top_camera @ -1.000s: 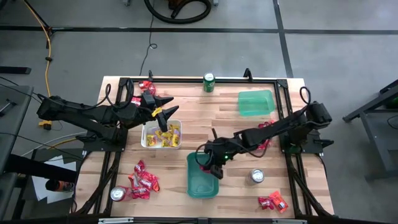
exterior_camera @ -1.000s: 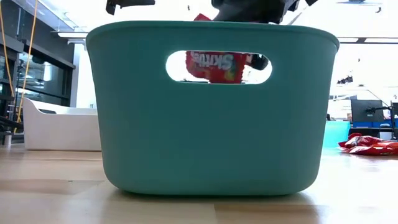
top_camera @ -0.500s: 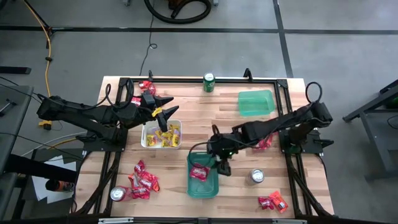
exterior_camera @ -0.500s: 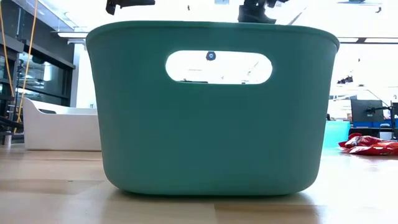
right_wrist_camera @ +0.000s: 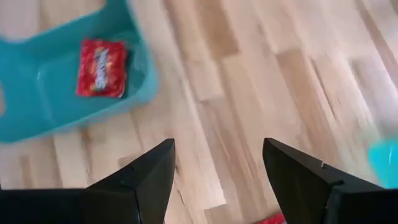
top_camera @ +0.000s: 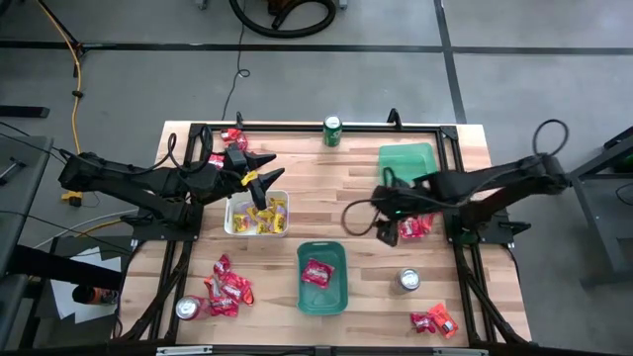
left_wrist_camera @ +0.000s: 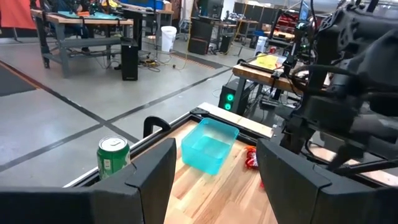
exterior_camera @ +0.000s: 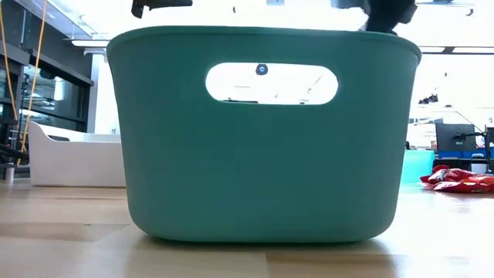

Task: Sort candy
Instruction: Put the red candy pack into the green bin

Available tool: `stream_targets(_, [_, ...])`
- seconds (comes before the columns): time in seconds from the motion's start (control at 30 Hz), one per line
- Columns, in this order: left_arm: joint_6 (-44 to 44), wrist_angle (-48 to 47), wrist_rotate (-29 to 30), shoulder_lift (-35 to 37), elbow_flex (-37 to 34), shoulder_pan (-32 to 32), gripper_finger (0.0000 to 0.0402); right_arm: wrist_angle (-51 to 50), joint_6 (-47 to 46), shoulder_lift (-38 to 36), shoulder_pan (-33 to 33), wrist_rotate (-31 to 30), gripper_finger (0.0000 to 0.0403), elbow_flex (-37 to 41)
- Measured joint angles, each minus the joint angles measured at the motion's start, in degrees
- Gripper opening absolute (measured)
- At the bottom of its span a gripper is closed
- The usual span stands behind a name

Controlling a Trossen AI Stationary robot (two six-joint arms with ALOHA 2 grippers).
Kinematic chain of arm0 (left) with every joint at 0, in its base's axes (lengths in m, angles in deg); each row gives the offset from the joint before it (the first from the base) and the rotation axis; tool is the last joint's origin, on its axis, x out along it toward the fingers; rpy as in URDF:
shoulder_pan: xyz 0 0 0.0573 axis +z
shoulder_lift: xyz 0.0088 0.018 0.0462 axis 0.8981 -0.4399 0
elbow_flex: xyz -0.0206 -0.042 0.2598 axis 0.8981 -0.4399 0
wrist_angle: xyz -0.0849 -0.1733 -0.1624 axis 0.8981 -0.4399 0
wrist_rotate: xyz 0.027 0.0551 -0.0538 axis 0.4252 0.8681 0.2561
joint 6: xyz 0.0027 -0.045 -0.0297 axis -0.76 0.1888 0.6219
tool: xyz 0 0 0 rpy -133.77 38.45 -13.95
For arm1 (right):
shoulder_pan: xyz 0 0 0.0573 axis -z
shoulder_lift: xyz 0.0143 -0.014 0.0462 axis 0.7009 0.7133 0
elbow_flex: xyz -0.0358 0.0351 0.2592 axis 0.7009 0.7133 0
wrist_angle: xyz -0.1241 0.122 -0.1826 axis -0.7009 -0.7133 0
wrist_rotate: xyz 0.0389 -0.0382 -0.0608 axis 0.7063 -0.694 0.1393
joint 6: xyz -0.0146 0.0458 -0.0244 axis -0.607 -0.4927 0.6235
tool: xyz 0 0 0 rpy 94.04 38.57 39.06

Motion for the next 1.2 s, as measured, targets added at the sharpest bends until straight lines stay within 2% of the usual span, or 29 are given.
stream_targets(0.17, [-0.89, 0.02, -0.01, 0.00, 0.01, 0.00, 0.0210, 7.59, -14.69, -9.19, -0.07, -0.72, 0.0239, 11.42])
stream_targets(0.33, [4.46, -2.45, 0.11, -0.04, 2.66, 0.08, 0.0209, 17.29, -20.07, -12.55, -0.04, -0.78, 0.0239, 17.35])
stream_targets(0.4, [5.53, -9.75, 1.54, -0.59, 6.77, 1.50, 0.0208, 19.49, -20.27, -12.43, -0.04, -0.75, 0.0239, 17.85])
stream_targets(0.5, [7.64, -28.35, 3.03, -3.11, 15.01, 7.40, 0.0203, 22.26, -19.96, -11.72, -0.04, -0.75, 0.0239, 17.85])
stream_targets(0.6, [9.93, -45.16, -1.67, -6.78, 22.29, 18.03, 0.0200, 23.73, -19.94, -11.59, -0.04, -0.75, 0.0239, 17.85])
stream_targets(0.67, [8.97, -52.07, -6.22, -9.48, 23.78, 25.90, 0.0200, 23.70, -19.93, -11.55, -0.02, -0.77, 0.0239, 17.85])
stream_targets(0.8, [7.12, -56.83, -18.05, -14.78, 21.70, 38.43, 0.0200, 23.69, -20.97, -11.54, -0.04, -0.76, 0.0239, 17.85])
stream_targets(0.9, [6.62, -57.00, -22.78, -19.43, 17.96, 43.58, 0.0200, 23.72, -22.32, -11.54, -0.04, -0.77, 0.0239, 17.85])
stream_targets(1.2, [7.38, -50.26, -23.32, -30.91, 9.61, 46.41, 0.0200, 26.45, -24.37, -11.54, -0.04, -2.83, 0.0239, 17.85])
